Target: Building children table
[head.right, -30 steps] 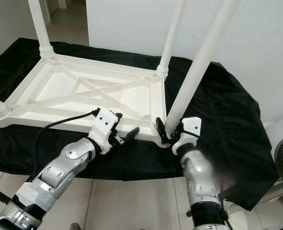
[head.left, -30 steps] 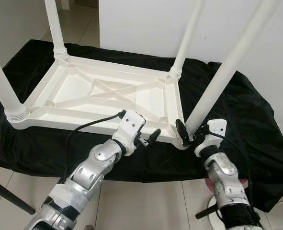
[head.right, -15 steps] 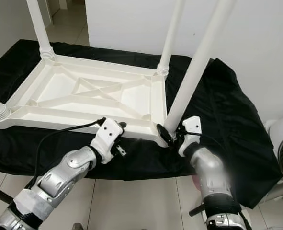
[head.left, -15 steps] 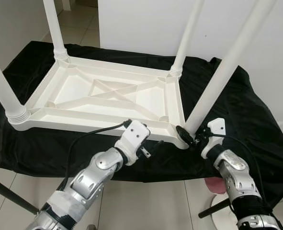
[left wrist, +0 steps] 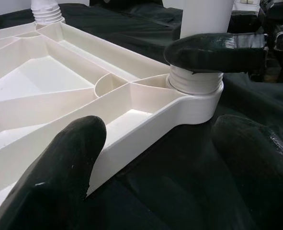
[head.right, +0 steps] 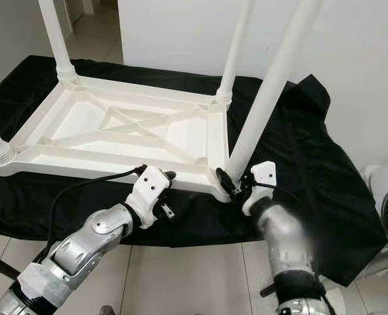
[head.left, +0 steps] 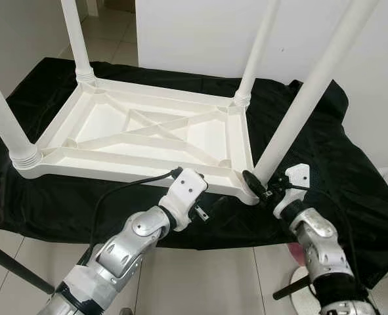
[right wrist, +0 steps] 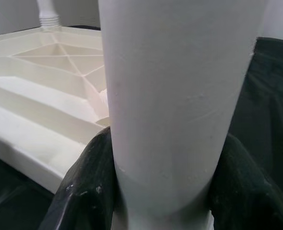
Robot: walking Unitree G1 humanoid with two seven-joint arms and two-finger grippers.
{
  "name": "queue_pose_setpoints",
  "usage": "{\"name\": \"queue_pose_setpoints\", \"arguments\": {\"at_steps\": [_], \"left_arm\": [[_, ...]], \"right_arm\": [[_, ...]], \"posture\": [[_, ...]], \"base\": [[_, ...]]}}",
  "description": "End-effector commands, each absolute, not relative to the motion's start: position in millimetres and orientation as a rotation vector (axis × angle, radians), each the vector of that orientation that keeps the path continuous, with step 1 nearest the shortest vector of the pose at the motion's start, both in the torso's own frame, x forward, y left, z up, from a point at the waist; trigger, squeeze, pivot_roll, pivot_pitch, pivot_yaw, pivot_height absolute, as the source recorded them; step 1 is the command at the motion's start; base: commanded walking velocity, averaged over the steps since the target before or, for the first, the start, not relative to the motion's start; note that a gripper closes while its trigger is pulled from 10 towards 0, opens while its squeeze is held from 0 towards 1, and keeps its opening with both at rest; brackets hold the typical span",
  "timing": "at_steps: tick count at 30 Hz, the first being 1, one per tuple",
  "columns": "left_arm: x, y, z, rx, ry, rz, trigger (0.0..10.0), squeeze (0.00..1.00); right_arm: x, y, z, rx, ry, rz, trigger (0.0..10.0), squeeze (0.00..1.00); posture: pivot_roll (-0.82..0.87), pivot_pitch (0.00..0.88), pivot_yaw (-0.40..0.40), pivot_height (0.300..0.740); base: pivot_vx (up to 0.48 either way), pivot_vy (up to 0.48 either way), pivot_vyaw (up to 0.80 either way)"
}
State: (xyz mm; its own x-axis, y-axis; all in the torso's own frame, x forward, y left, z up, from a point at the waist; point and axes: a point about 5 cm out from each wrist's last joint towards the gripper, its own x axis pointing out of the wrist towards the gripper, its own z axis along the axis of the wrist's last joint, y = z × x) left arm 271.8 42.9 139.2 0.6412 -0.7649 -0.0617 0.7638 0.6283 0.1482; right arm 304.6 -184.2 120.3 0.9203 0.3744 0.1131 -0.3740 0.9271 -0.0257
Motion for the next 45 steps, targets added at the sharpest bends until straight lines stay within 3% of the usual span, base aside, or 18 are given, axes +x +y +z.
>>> {"name": "queue_pose_setpoints", "arguments": {"at_steps": [1,9,13,19,24,25,26,27,34,35,36,45], "left_arm": [[263.3,38.5,136.3,0.174,0.022,-1.056,10.0,0.0],[262.2,39.4,136.1,0.173,0.029,-1.056,10.0,0.0],[262.9,40.3,136.5,0.171,0.031,-1.05,10.0,0.0],[263.3,42.2,136.4,0.166,0.037,-1.041,10.0,0.0],[262.5,43.3,135.9,0.162,0.042,-1.035,10.0,0.0],[262.4,43.6,136.0,0.161,0.042,-1.033,10.0,0.0],[262.4,43.6,136.0,0.161,0.042,-1.033,10.0,0.0],[262.3,43.6,136.1,0.161,0.043,-1.032,10.0,0.0],[260.3,42.4,135.6,0.151,0.046,-1.039,10.0,0.0],[259.2,43.0,134.7,0.156,0.047,-1.047,10.0,0.0],[258.5,43.9,133.8,0.16,0.049,-1.05,10.0,0.0],[261.9,49.9,135.2,0.18,0.045,-1.042,10.0,0.0]], "right_arm": [[302.6,-187.1,111.9,0.008,-0.065,0.302,10.0,0.0],[300.0,-176.1,109.8,0.057,-0.061,0.131,10.0,0.0],[300.5,-156.3,105.7,0.14,-0.025,-0.062,10.0,0.0],[302.7,-132.5,107.5,0.195,0.006,-0.122,10.0,0.0],[302.1,-116.2,114.4,0.197,-0.027,-0.05,10.0,0.0],[300.5,-116.7,117.0,0.203,-0.048,-0.03,10.0,0.64],[300.5,-116.7,117.0,0.203,-0.048,-0.03,10.0,0.64],[298.8,-117.5,119.2,0.215,-0.068,-0.001,10.0,1.0],[291.7,-130.4,125.5,0.117,-0.145,0.083,10.0,1.0],[289.3,-136.1,124.8,0.106,-0.148,0.121,10.0,0.7],[287.4,-141.3,124.6,0.097,-0.152,0.148,10.0,0.0],[290.6,-181.4,125.1,-0.022,-0.147,0.299,10.0,0.0]], "posture": [[0.0,0.024,-0.076,0.74],[0.0,0.024,-0.074,0.74],[0.0,0.026,-0.078,0.74],[0.0,0.024,-0.076,0.74],[0.01,0.021,-0.079,0.74],[0.01,0.022,-0.079,0.74],[0.01,0.022,-0.079,0.74],[0.01,0.021,-0.08,0.74],[-0.01,0.027,-0.077,0.74],[-0.01,0.028,-0.079,0.74],[-0.01,0.029,-0.079,0.74],[-0.01,0.026,-0.085,0.74]], "base": [[0.0,0.0,0.0],[0.0,0.0,0.0],[0.0,0.0,0.0],[0.0,0.0,0.0],[0.0,0.0,0.0],[0.0,0.0,0.0],[0.0,0.0,0.0],[0.0,0.0,0.0],[0.0,0.0,0.0],[0.0,0.0,0.0],[0.0,0.0,0.0],[0.0,0.0,0.0]]}}
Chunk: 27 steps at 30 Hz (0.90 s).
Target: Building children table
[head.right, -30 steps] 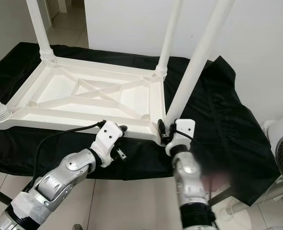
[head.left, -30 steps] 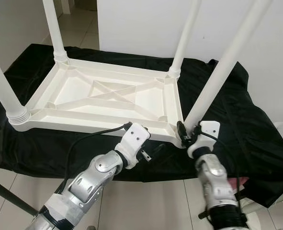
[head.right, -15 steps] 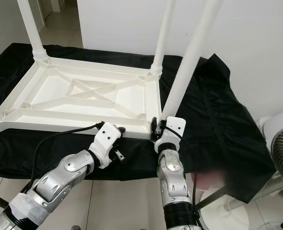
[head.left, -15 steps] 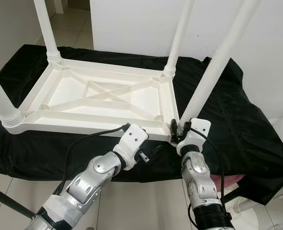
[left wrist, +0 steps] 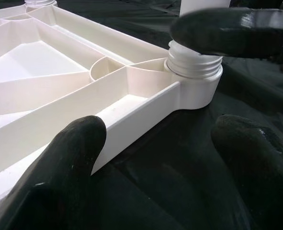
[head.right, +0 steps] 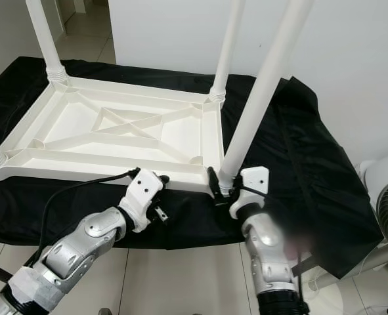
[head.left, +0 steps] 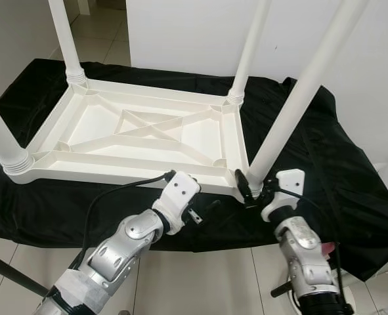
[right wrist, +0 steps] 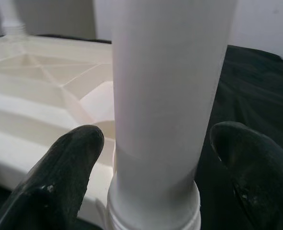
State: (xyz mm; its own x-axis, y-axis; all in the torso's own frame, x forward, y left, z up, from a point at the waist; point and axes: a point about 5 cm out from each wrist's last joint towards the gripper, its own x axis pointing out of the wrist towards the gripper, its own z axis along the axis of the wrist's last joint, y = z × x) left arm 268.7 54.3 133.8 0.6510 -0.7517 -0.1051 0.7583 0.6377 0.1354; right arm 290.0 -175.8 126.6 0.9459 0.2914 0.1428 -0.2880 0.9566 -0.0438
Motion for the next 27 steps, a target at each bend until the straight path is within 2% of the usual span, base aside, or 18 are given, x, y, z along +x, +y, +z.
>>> {"name": "queue_pose_setpoints", "arguments": {"at_steps": [1,10,11,14,15,16,27], "left_arm": [[266.1,52.9,137.6,0.187,0.04,-1.027,10.0,0.0],[271.9,55.1,143.7,0.199,0.027,-1.02,10.0,0.0],[271.6,54.2,144.1,0.198,0.026,-1.022,10.0,0.0],[271.1,52.7,144.3,0.195,0.027,-1.026,10.0,0.0],[270.4,50.5,144.5,0.191,0.026,-1.029,10.0,0.0],[269.8,47.9,144.6,0.186,0.025,-1.032,10.0,0.0],[269.7,40.8,146.6,0.167,0.014,-1.031,10.0,0.0]], "right_arm": [[294.8,-188.1,125.8,-0.054,-0.14,0.349,10.0,0.0],[310.0,-188.3,126.2,-0.092,-0.09,0.536,10.0,0.0],[311.6,-187.7,125.8,-0.096,-0.081,0.559,9.6,0.0],[314.0,-187.2,125.3,-0.102,-0.073,0.579,9.7,0.0],[316.5,-186.3,124.6,-0.11,-0.062,0.603,4.4,0.0],[320.0,-186.7,123.6,-0.115,-0.053,0.619,0.0,0.0],[326.3,-197.9,115.8,-0.088,0.003,0.614,0.0,0.0]], "posture": [[0.0,0.021,-0.087,0.74],[0.01,0.019,-0.091,0.74],[0.01,0.019,-0.091,0.74],[0.01,0.018,-0.091,0.74],[0.01,0.017,-0.092,0.74],[0.01,0.016,-0.093,0.74],[0.01,0.023,-0.103,0.74]], "base": [[0.0,0.0,0.0],[0.0,0.0,0.0],[0.0,0.0,0.0],[0.0,0.0,0.0],[0.0,0.0,0.0],[0.0,0.0,0.0],[0.0,0.0,0.0]]}}
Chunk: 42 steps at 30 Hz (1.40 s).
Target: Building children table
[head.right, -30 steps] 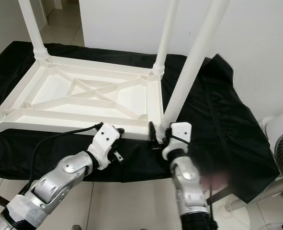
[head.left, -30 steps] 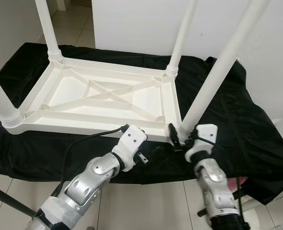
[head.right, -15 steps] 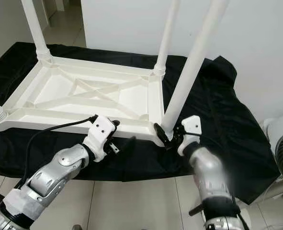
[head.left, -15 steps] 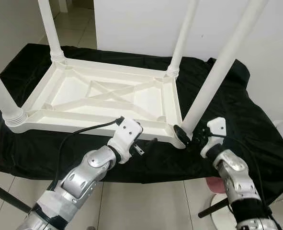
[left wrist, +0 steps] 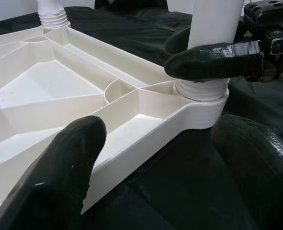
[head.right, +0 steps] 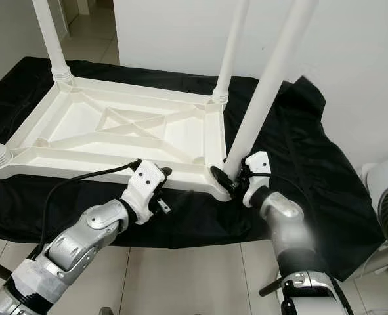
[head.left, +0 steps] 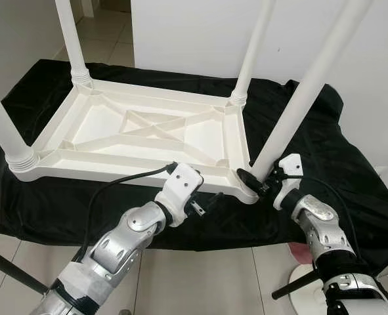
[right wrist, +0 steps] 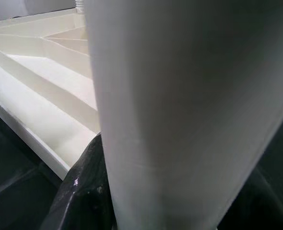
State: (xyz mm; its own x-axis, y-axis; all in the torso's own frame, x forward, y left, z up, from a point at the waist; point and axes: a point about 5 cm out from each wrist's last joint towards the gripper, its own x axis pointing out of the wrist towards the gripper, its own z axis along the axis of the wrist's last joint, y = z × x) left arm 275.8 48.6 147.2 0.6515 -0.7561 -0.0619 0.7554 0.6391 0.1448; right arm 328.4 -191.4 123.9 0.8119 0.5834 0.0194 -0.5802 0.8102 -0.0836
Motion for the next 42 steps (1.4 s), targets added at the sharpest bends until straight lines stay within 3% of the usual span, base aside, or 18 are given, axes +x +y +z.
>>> {"name": "queue_pose_setpoints", "arguments": {"at_steps": [1,11,17,18,23,28,34,38,39,42], "left_arm": [[269.8,41.0,146.2,0.167,0.015,-1.029,10.0,0.0],[271.2,41.0,145.7,0.162,0.015,-1.019,10.0,0.0],[272.2,40.5,145.9,0.158,0.014,-1.018,10.0,0.0],[272.7,40.8,146.1,0.158,0.013,-1.018,10.0,0.0],[273.3,41.5,146.3,0.159,0.013,-1.017,10.0,0.0],[275.0,39.0,147.4,0.157,0.009,-1.017,10.0,0.0],[272.8,33.5,148.4,0.144,0.005,-1.031,10.0,0.0],[272.4,32.6,148.3,0.143,0.005,-1.036,10.0,0.0],[272.4,32.4,148.4,0.143,0.005,-1.037,10.0,0.0],[272.5,32.5,148.6,0.143,0.004,-1.038,10.0,0.0]], "right_arm": [[326.2,-198.1,116.0,-0.073,0.002,0.6,10.0,0.0],[329.2,-193.3,120.5,0.016,-0.027,0.41,10.0,0.0],[329.2,-183.4,120.4,0.046,-0.017,0.21,10.0,0.0],[328.8,-182.3,120.4,0.084,-0.008,0.1,10.0,0.0],[326.5,-177.1,119.5,0.101,-0.003,-0.003,10.0,0.0],[320.2,-155.9,117.9,0.162,0.011,-0.186,10.0,0.0],[317.1,-133.7,129.7,0.194,-0.024,-0.179,10.0,0.0],[316.7,-135.4,134.1,0.19,-0.047,-0.165,10.0,0.0],[316.7,-137.2,136.4,0.192,-0.068,-0.152,10.0,1.0],[316.2,-138.4,138.3,0.198,-0.081,-0.149,10.0,1.0]], "posture": [[0.01,0.03,-0.103,0.74],[0.0,0.038,-0.1,0.74],[0.0,0.032,-0.093,0.74],[0.0,0.033,-0.092,0.74],[-0.01,0.035,-0.089,0.74],[0.0,0.038,-0.086,0.74],[-0.01,0.042,-0.079,0.74],[-0.01,0.042,-0.079,0.74],[-0.01,0.044,-0.08,0.74],[-0.01,0.042,-0.081,0.74]], "base": [[0.0,0.0,0.0],[0.0,0.0,0.0],[0.0,0.0,0.0],[0.0,0.0,0.0],[0.0,0.0,0.0],[0.0,0.0,0.0],[0.0,0.0,0.0],[0.0,0.0,0.0],[0.0,0.0,0.0],[0.0,0.0,0.0]]}}
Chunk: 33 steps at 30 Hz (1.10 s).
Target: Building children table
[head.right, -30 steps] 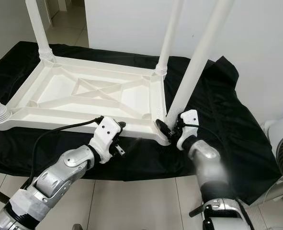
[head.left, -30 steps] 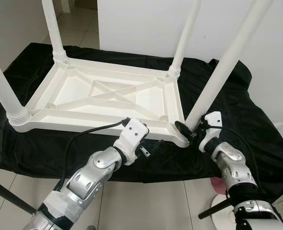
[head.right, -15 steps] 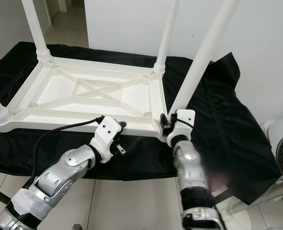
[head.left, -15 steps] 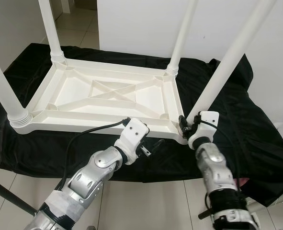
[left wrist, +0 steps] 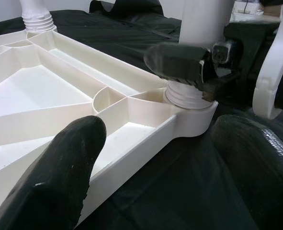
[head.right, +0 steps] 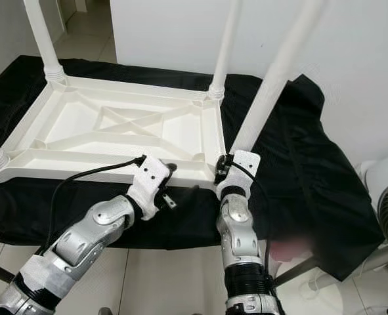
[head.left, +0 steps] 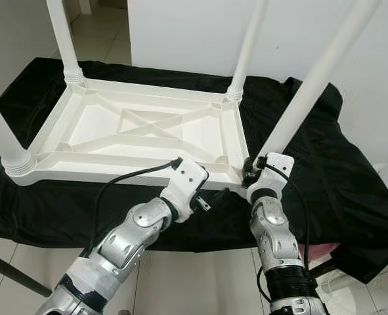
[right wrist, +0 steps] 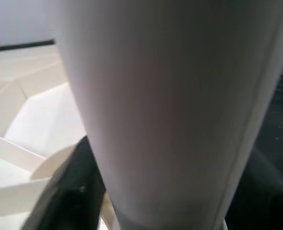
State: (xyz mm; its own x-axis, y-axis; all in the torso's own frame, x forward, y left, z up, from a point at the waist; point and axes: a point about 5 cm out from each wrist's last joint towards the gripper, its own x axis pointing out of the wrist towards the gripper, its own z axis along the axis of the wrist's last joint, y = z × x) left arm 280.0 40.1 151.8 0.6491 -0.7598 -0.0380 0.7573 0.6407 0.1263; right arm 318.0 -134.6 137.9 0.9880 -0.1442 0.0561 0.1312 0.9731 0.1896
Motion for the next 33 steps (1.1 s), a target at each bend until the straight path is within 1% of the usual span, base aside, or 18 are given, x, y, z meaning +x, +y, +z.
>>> {"name": "queue_pose_setpoints", "arguments": {"at_steps": [1,6,7,10,11,15,16,18,21,23,25,28,31,32,33], "left_arm": [[272.5,33.0,148.4,0.143,0.004,-1.038,10.0,0.0],[271.5,33.6,147.0,0.144,0.005,-1.035,10.0,0.0],[271.2,33.6,146.8,0.145,0.005,-1.033,10.0,0.0],[271.1,33.7,146.7,0.145,0.005,-1.033,10.0,0.0],[270.8,34.0,146.5,0.145,0.005,-1.031,10.0,0.0],[270.2,35.7,145.7,0.147,0.006,-1.03,10.0,0.0],[270.2,35.7,145.7,0.147,0.006,-1.03,10.0,0.0],[270.0,35.8,145.4,0.147,0.007,-1.033,10.0,0.0],[269.6,35.5,145.2,0.146,0.01,-1.042,10.0,0.0],[268.1,34.0,144.2,0.149,0.016,-1.066,10.0,0.0],[267.9,33.7,144.1,0.149,0.016,-1.068,10.0,0.0],[267.7,33.1,144.4,0.146,0.015,-1.07,10.0,0.0],[267.7,32.0,144.7,0.146,0.012,-1.073,10.0,0.0],[267.8,31.3,144.8,0.146,0.011,-1.075,10.0,0.0],[267.9,30.2,145.0,0.145,0.009,-1.077,10.0,0.0]], "right_arm": [[315.2,-140.2,141.7,0.192,-0.103,-0.133,10.0,1.0],[311.8,-147.3,147.4,0.143,-0.141,-0.05,10.0,1.0],[310.7,-150.2,147.7,0.149,-0.146,-0.013,10.0,0.47],[309.9,-152.0,148.0,0.155,-0.149,0.011,10.0,0.47],[308.8,-156.3,147.5,0.143,-0.152,0.041,10.0,0.0],[307.1,-174.5,142.2,0.069,-0.147,0.192,10.0,0.0],[307.1,-174.5,142.2,0.069,-0.147,0.192,10.0,0.0],[307.4,-178.5,140.5,0.045,-0.138,0.268,10.0,0.0],[308.2,-180.8,138.9,0.028,-0.129,0.317,10.0,0.0],[312.3,-184.4,132.8,-0.053,-0.09,0.453,10.0,0.0],[312.9,-184.9,132.4,-0.068,-0.089,0.472,10.0,0.0],[315.0,-185.4,131.7,-0.044,-0.08,0.508,10.0,0.0],[320.5,-185.0,130.2,-0.073,-0.063,0.547,10.0,0.0],[323.5,-184.8,129.9,-0.086,-0.058,0.556,6.1,0.0],[326.5,-184.0,130.3,-0.085,-0.054,0.564,6.1,0.0]], "posture": [[-0.01,0.043,-0.086,0.74],[-0.01,0.041,-0.091,0.74],[0.0,0.039,-0.095,0.74],[0.0,0.039,-0.095,0.74],[0.0,0.038,-0.097,0.74],[0.0,0.028,-0.094,0.74],[0.0,0.028,-0.094,0.74],[-0.01,0.026,-0.093,0.74],[-0.01,0.024,-0.091,0.74],[-0.01,0.019,-0.086,0.74],[-0.01,0.019,-0.086,0.74],[-0.01,0.017,-0.084,0.74],[-0.01,0.011,-0.08,0.74],[-0.01,0.011,-0.08,0.74],[-0.01,0.008,-0.08,0.74]], "base": [[0.0,0.0,0.0],[0.0,0.0,0.0],[0.0,0.0,0.0],[0.0,0.0,0.0],[0.0,0.0,0.0],[0.0,0.0,0.0],[0.0,0.0,0.0],[0.0,0.0,0.0],[0.0,0.0,0.0],[0.0,0.0,0.0],[0.0,0.0,0.0],[0.0,0.0,0.0],[0.0,0.0,0.0],[0.0,0.0,0.0],[0.0,0.0,0.0]]}}
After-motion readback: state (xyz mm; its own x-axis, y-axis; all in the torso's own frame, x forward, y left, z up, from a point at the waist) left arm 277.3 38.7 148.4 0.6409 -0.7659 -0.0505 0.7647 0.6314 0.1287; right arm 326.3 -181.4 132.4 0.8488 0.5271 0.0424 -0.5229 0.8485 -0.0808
